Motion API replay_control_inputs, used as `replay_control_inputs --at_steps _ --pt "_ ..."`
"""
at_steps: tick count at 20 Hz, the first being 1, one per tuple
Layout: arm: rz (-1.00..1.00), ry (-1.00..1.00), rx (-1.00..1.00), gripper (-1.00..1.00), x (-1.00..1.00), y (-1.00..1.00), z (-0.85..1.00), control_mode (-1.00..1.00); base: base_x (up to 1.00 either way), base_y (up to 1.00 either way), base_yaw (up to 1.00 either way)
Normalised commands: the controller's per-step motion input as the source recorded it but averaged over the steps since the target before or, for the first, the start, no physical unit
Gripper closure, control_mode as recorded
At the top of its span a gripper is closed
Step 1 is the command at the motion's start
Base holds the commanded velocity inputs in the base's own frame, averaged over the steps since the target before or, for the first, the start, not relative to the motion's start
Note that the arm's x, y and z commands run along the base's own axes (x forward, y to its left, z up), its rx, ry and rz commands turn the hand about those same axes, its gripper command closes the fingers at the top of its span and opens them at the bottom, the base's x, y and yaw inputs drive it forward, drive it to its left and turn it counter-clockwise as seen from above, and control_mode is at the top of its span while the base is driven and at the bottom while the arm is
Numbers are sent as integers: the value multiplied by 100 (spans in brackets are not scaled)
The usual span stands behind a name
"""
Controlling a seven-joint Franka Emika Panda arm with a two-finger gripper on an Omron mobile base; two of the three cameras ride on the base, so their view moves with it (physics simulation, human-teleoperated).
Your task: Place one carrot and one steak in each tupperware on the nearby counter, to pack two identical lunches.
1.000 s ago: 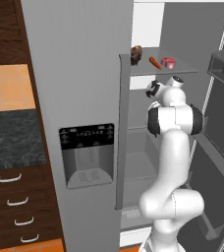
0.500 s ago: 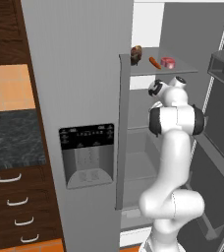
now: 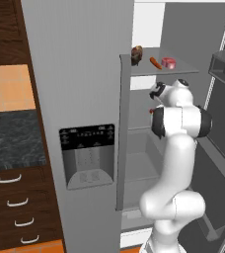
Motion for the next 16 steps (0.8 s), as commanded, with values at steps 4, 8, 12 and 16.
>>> replay_control_inputs --at_steps 4,8,12,16 --pt "0 -1 0 -100 -10 3 -2 -100 0 0 0" --pt "0 0 0 -100 0 0 0 -100 0 0 0" --pt "0 2 0 100 0 0 0 -100 0 0 0" --pt "0 1 0 100 -3 0 0 -100 0 0 0"
